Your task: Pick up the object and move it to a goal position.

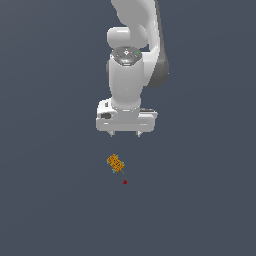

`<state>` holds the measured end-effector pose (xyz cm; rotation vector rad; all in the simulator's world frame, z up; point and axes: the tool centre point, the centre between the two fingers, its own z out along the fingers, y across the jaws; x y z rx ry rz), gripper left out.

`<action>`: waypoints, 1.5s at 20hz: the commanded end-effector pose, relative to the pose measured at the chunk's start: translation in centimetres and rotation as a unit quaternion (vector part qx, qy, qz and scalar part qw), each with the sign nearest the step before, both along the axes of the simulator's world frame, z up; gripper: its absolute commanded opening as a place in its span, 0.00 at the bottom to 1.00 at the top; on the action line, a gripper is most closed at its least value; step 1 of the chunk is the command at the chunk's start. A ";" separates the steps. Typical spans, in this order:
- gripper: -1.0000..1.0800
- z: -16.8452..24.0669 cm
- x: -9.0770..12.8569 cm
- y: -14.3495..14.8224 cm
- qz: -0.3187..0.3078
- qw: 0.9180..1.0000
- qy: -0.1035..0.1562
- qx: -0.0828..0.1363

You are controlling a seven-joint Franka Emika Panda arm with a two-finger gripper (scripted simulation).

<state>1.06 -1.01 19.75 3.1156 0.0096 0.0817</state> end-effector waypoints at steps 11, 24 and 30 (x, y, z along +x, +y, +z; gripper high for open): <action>0.96 1.0 0.3 3.6 0.017 1.000 -0.014 0.005; 0.96 -0.8 1.4 2.6 0.061 0.998 -0.006 0.001; 0.96 -3.0 2.6 1.6 0.115 0.993 0.002 -0.002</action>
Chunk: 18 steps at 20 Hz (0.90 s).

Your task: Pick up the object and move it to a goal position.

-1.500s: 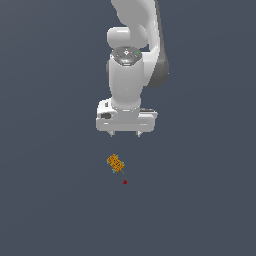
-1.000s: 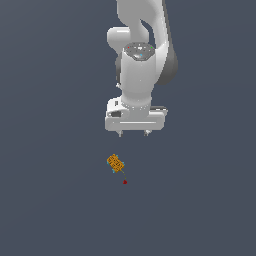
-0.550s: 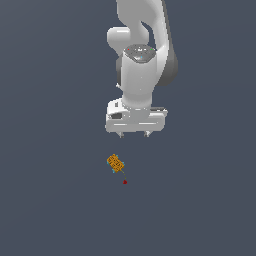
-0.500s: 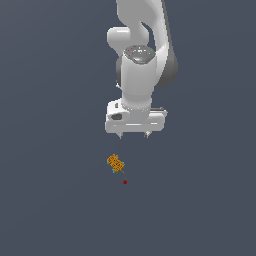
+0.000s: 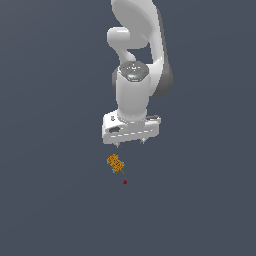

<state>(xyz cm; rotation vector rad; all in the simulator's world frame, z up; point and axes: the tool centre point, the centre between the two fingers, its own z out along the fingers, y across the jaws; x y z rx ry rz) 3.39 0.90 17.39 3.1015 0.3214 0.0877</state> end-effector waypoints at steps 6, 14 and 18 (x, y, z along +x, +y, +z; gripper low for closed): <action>0.96 -3.6 1.7 -1.7 0.084 0.996 0.012 -0.003; 0.96 -7.6 3.0 -3.6 0.169 0.985 0.023 -0.002; 0.96 -9.1 3.4 -4.3 0.199 0.980 0.027 -0.001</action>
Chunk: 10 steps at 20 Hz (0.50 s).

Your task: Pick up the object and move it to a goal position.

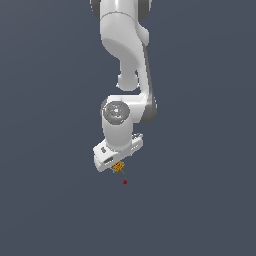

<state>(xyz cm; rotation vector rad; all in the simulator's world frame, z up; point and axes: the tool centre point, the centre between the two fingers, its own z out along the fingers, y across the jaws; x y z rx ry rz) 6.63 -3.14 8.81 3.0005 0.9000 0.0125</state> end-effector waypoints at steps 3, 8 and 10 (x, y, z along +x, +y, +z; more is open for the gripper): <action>0.96 -1.3 0.4 -0.6 0.029 1.000 0.003 0.002; 0.96 -2.1 0.5 -1.0 0.044 0.999 0.005 0.003; 0.96 -2.3 0.5 -1.0 0.047 0.999 0.005 0.003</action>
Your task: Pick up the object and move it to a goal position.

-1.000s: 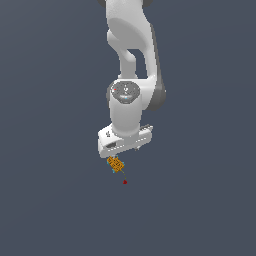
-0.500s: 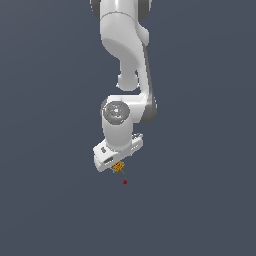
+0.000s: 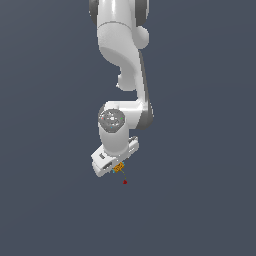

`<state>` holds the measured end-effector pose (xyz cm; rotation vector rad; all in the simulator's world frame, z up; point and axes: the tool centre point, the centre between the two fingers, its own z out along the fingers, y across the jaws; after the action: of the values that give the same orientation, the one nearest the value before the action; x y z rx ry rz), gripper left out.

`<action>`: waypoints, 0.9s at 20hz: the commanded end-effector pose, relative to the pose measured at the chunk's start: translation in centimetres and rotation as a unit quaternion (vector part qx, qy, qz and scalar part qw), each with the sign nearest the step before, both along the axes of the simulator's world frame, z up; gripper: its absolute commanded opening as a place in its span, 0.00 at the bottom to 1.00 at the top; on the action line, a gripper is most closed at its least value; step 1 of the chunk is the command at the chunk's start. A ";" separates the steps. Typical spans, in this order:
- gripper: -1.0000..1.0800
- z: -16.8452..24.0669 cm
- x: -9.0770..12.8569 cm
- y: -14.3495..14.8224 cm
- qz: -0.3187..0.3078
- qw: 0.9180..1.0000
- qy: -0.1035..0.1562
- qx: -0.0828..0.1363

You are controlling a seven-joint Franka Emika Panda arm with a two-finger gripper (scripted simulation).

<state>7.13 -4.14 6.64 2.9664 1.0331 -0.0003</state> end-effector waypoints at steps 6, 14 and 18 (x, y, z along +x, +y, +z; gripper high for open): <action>0.96 -0.7 0.0 0.0 0.002 1.000 0.000 0.000; 0.96 -4.5 -0.1 0.0 0.003 1.000 0.000 0.000; 0.96 -5.2 0.0 0.0 0.003 1.000 0.000 0.000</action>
<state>7.01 -4.16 1.65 2.9639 1.0436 -0.0029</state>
